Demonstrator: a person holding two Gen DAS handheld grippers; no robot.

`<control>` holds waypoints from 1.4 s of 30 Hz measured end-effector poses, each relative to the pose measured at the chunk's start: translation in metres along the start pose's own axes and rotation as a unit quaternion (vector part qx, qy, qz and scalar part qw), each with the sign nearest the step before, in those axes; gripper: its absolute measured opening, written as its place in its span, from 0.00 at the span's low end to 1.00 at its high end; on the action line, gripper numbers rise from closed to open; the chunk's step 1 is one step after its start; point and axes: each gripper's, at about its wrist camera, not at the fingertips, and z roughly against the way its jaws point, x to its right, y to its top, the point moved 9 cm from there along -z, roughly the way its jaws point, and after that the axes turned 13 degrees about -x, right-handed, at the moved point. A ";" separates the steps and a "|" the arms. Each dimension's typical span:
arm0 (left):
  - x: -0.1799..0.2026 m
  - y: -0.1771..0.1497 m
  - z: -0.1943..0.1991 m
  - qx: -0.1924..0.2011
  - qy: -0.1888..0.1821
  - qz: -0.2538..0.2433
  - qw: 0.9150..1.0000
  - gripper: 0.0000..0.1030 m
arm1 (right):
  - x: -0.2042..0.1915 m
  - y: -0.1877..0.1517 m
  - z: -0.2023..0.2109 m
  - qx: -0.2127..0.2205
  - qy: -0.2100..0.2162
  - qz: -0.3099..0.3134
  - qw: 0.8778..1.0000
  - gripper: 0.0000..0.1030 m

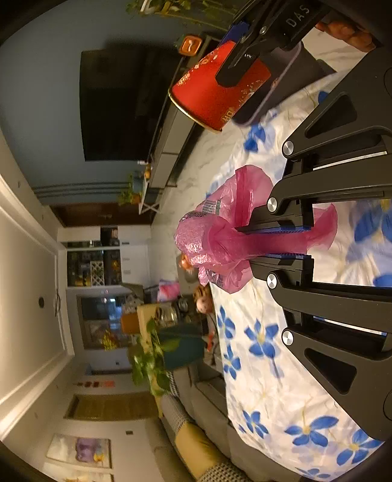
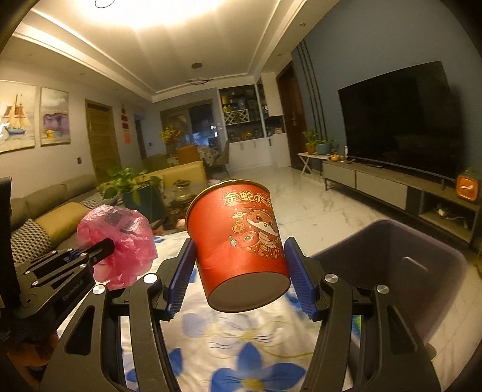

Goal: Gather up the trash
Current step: 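Carry the red cup and pink bag over the grey bin, then open both tools to drop the cup and bag into the bin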

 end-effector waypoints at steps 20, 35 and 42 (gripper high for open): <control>0.142 0.023 -0.024 0.017 -0.109 -0.071 0.991 0.09 | 0.117 0.002 0.032 0.024 -0.099 -0.062 0.993 0.57; 0.216 0.012 -0.068 -0.003 -0.201 -0.098 0.975 0.10 | 0.171 -0.010 0.022 0.017 -0.136 -0.107 0.985 0.58; 0.226 0.008 -0.083 -0.016 -0.235 -0.099 0.967 0.21 | 0.178 -0.010 0.018 0.020 -0.127 -0.119 0.985 0.65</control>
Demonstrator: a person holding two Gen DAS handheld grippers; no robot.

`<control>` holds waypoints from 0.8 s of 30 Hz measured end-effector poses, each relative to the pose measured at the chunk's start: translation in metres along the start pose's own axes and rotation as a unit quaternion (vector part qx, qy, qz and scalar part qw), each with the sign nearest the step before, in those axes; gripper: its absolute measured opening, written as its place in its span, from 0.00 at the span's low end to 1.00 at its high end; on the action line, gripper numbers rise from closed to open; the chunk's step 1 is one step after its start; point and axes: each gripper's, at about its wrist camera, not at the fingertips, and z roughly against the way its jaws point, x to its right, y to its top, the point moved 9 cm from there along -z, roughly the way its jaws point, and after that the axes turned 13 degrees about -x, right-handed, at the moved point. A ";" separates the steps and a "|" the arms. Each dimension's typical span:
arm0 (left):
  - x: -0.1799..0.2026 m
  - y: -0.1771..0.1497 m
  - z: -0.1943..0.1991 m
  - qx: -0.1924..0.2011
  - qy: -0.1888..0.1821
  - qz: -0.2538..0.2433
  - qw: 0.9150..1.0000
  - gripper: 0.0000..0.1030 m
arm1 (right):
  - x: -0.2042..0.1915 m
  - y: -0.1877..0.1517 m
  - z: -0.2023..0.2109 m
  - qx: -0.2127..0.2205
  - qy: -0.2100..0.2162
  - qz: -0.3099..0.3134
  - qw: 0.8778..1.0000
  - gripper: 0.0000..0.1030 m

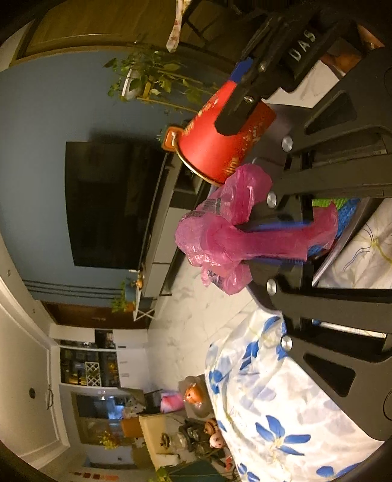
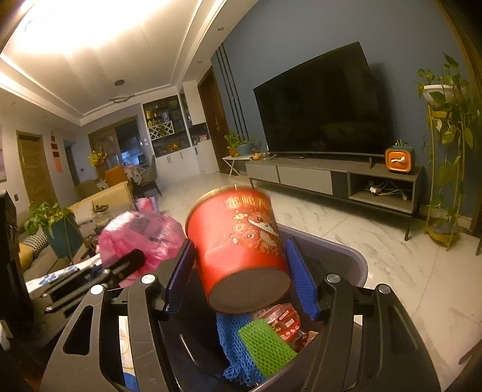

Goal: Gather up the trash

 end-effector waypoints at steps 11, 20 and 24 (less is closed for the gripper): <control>-0.023 -0.016 0.009 -0.008 0.027 0.029 0.999 0.80 | 0.005 -0.003 0.013 0.005 -0.022 0.005 1.000 0.83; -0.053 -0.058 0.078 -0.001 0.123 0.041 0.992 0.94 | -0.037 -0.027 0.037 0.004 -0.051 0.078 0.996 0.95; -0.068 -0.083 0.116 -0.001 0.174 0.055 0.983 0.94 | -0.061 -0.041 0.048 -0.010 -0.045 0.091 0.995 0.95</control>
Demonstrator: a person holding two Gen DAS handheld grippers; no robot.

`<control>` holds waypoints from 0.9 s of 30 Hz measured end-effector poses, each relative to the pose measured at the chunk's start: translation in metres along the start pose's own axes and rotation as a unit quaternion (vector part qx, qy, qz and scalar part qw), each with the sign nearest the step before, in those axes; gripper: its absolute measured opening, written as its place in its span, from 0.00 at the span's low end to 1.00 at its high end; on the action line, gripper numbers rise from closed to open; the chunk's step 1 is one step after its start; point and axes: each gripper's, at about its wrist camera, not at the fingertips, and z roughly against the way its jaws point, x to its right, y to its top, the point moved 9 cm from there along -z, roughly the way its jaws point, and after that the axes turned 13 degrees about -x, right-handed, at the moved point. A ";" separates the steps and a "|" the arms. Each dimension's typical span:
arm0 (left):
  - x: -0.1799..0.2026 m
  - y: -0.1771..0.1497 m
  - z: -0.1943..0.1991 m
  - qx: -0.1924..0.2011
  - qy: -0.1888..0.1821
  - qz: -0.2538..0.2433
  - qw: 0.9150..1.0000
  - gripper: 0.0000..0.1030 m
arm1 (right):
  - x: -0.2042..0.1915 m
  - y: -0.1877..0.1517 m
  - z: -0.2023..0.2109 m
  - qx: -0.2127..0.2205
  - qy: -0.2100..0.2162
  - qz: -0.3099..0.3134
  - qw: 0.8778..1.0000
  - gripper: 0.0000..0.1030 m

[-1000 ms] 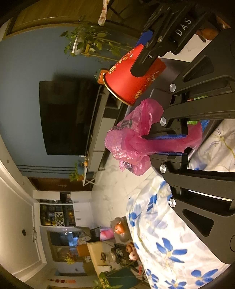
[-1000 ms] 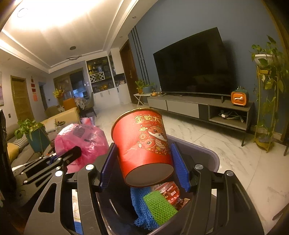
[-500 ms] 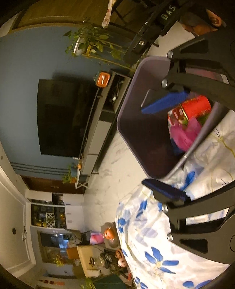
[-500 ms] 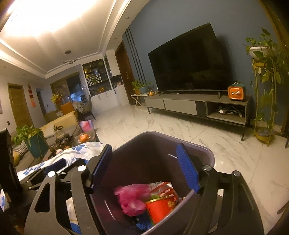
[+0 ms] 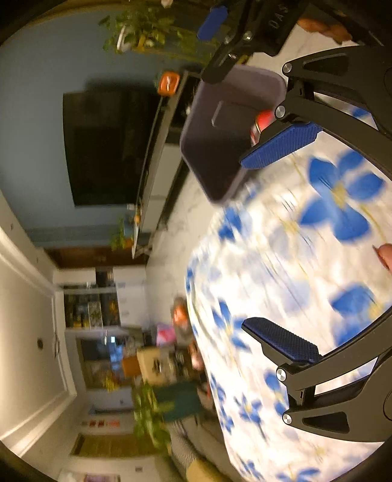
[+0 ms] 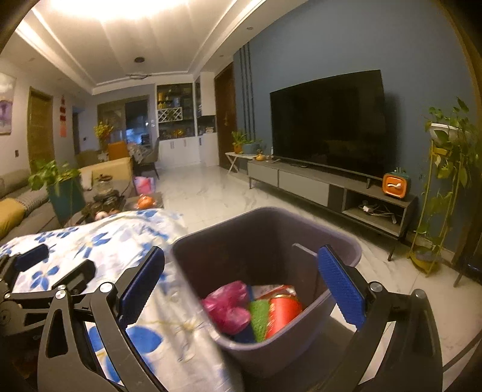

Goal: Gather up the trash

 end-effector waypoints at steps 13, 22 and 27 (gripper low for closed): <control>-0.076 -0.046 0.087 0.005 0.077 0.042 0.996 0.94 | -0.054 -0.031 0.056 -0.003 0.002 0.019 1.000 0.95; -0.104 -0.076 0.129 0.006 0.085 0.077 0.993 0.94 | -0.084 -0.053 0.098 0.009 0.015 0.038 0.999 0.95; -0.112 -0.091 0.149 0.005 0.086 0.088 0.992 0.94 | -0.095 -0.061 0.111 0.006 0.025 0.044 0.999 0.95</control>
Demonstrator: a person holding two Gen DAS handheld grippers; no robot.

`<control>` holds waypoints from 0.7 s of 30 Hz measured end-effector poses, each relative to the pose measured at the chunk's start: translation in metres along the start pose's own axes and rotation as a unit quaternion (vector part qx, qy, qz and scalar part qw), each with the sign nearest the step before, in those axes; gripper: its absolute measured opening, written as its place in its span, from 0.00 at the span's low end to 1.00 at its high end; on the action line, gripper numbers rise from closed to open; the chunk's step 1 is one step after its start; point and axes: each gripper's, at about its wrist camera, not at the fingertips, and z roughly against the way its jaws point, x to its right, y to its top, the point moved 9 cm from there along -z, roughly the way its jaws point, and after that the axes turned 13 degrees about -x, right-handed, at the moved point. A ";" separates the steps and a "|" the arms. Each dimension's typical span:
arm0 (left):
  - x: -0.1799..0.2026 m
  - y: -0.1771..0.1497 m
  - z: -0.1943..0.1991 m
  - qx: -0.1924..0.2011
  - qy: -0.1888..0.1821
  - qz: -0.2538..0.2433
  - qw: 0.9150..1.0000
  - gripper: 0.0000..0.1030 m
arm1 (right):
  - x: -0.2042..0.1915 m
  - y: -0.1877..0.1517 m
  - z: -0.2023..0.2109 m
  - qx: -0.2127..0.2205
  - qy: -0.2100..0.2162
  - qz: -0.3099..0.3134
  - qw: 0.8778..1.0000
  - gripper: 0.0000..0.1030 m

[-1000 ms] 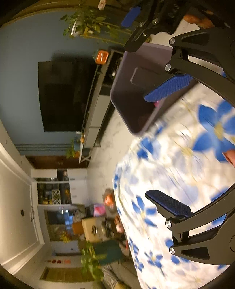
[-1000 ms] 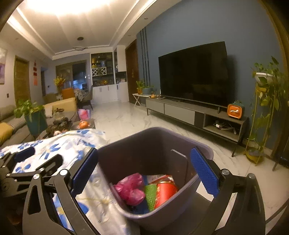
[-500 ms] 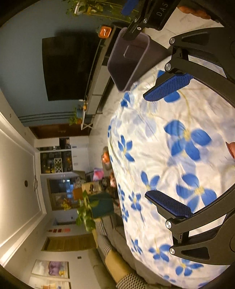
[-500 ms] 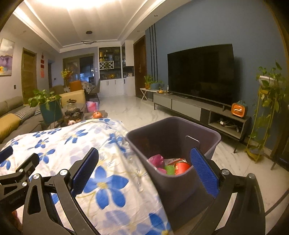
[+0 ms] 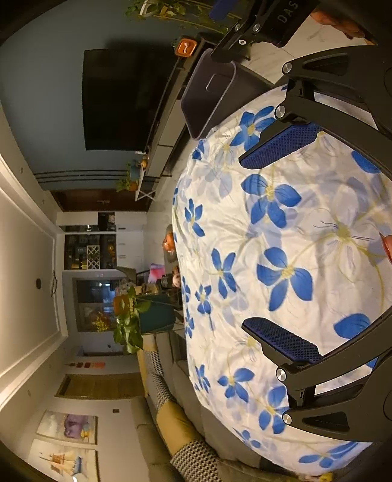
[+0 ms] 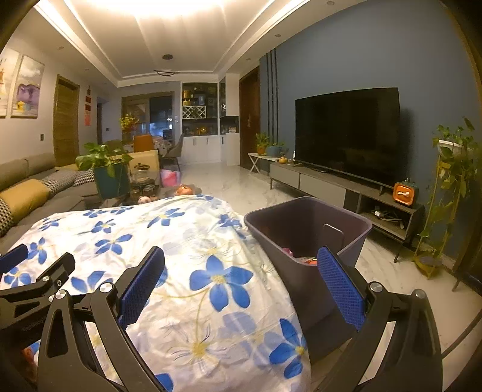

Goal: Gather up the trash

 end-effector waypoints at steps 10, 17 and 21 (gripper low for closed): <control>-0.013 -0.008 0.024 0.011 0.002 0.010 1.000 0.94 | -0.019 -0.006 0.026 0.019 0.009 0.018 1.000 0.95; -0.017 -0.008 0.035 0.020 0.004 0.012 1.000 0.94 | -0.024 -0.004 0.037 0.030 0.012 0.021 0.999 0.95; -0.017 -0.008 0.038 0.021 0.002 0.012 1.000 0.94 | -0.025 -0.005 0.039 0.031 0.012 0.021 0.999 0.95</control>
